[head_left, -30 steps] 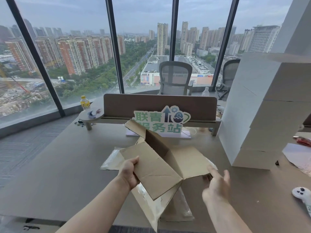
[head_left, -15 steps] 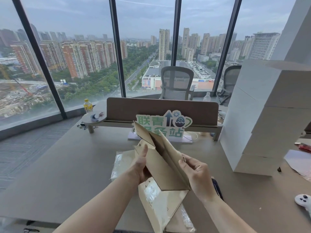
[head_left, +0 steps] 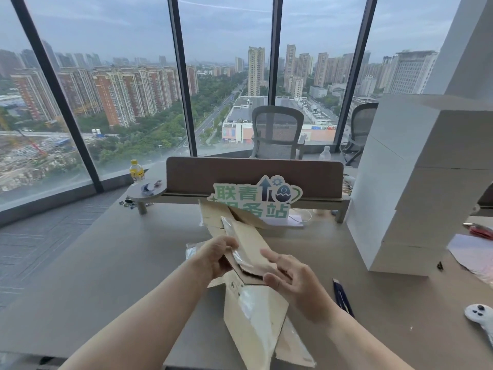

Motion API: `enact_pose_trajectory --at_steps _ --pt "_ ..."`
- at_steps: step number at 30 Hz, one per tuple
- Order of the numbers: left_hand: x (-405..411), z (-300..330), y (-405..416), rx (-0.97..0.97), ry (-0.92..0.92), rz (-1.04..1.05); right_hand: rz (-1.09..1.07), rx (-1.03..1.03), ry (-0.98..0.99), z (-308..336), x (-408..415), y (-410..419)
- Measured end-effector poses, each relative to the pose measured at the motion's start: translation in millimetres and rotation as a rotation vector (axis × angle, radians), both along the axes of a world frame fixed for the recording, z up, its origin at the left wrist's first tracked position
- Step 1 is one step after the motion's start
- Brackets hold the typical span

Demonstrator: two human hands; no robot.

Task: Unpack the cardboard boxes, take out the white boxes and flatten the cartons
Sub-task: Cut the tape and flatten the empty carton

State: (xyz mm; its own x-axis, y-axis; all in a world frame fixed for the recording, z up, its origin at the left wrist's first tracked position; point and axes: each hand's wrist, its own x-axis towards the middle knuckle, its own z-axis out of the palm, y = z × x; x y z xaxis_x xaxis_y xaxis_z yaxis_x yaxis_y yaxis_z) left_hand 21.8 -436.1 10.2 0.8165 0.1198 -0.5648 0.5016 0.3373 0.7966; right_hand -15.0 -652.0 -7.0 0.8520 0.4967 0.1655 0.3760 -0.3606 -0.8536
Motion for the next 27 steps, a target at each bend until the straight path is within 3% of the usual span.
enact_pose_trajectory --at_steps 5,9,12,15,22,24,25,27 --pt "0 21 10 -0.024 -0.113 -0.029 -0.058 0.091 -0.004 -11 -2 -8" --pt "0 32 9 -0.103 -0.200 -0.067 -0.302 0.320 -0.255 -2 7 -3" --pt "0 32 16 -0.177 -0.231 -0.070 -0.314 0.205 -0.588 1 17 4" --pt "-4 24 27 -0.208 -0.234 -0.062 -0.212 0.109 -0.669 -13 22 11" --pt "-13 1 61 -0.087 -0.114 0.038 0.069 -0.097 -0.424 -28 22 25" --pt "-16 -3 72 -0.057 -0.084 0.071 0.108 -0.079 -0.181 -25 18 25" --pt "-17 -2 77 -0.047 -0.075 0.083 0.069 0.029 0.011 -23 16 25" --pt "-18 1 84 -0.047 -0.071 0.100 -0.134 0.169 0.274 -41 28 18"
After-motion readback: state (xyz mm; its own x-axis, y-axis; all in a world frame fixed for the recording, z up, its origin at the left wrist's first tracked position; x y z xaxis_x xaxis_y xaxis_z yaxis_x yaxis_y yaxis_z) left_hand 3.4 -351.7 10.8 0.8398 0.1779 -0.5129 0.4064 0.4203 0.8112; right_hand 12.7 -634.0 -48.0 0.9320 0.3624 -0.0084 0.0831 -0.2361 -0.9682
